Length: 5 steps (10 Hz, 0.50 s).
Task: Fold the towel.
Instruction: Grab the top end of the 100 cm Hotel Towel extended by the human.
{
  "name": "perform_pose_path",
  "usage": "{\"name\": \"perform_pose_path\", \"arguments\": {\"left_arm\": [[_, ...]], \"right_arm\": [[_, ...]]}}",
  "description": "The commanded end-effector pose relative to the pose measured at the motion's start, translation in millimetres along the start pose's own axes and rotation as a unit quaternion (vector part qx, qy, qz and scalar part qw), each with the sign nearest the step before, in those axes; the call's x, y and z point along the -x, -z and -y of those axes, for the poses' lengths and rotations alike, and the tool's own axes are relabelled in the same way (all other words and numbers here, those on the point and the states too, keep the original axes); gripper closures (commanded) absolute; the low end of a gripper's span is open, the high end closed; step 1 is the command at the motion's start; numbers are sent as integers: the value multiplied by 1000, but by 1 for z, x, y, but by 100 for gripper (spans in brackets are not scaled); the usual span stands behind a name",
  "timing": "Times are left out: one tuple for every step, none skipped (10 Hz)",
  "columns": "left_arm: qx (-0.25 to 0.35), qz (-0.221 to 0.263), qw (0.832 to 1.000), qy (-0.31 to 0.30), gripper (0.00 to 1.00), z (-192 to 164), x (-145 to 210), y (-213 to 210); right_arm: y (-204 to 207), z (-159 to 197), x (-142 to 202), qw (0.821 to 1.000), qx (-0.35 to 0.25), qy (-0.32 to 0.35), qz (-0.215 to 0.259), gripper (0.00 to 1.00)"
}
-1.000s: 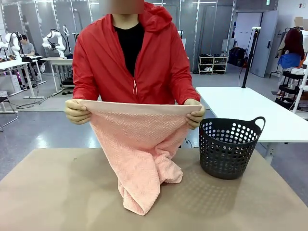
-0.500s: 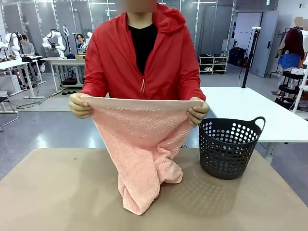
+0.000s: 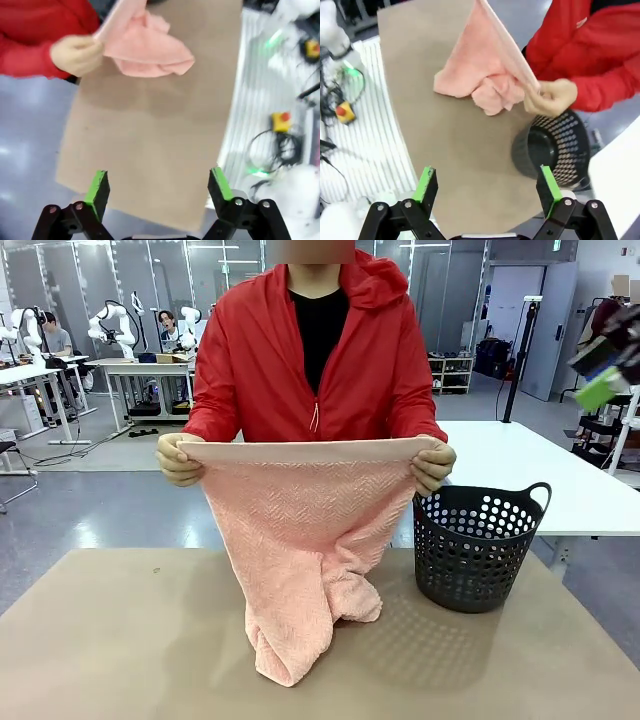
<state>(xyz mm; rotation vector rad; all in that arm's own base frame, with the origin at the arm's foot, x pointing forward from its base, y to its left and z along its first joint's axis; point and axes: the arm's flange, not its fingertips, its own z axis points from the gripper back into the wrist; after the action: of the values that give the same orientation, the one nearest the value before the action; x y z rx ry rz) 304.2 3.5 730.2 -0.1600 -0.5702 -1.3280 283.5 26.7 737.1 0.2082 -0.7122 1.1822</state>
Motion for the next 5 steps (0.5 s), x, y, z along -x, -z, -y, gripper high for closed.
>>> {"name": "perform_pose_path", "arguments": {"left_arm": [[-100,-34,991,88,0,18,-6,38],[-103,-30,989,100,0,23,-13,44],[-106,-28,989,101,0,26,-15,49],[-85,-9,993,86,0,27,-15,49],[-89,-36,989,114,0,24,-30,40]], "right_arm": [[22,-7,-17,997,47,-46,-32,0],[28,-10,-25,996,61,-57,-44,0],[32,-11,-29,995,60,-64,-47,0],[33,-12,-31,996,51,-61,-36,0],[26,-14,-38,995,51,-81,-39,0]]}}
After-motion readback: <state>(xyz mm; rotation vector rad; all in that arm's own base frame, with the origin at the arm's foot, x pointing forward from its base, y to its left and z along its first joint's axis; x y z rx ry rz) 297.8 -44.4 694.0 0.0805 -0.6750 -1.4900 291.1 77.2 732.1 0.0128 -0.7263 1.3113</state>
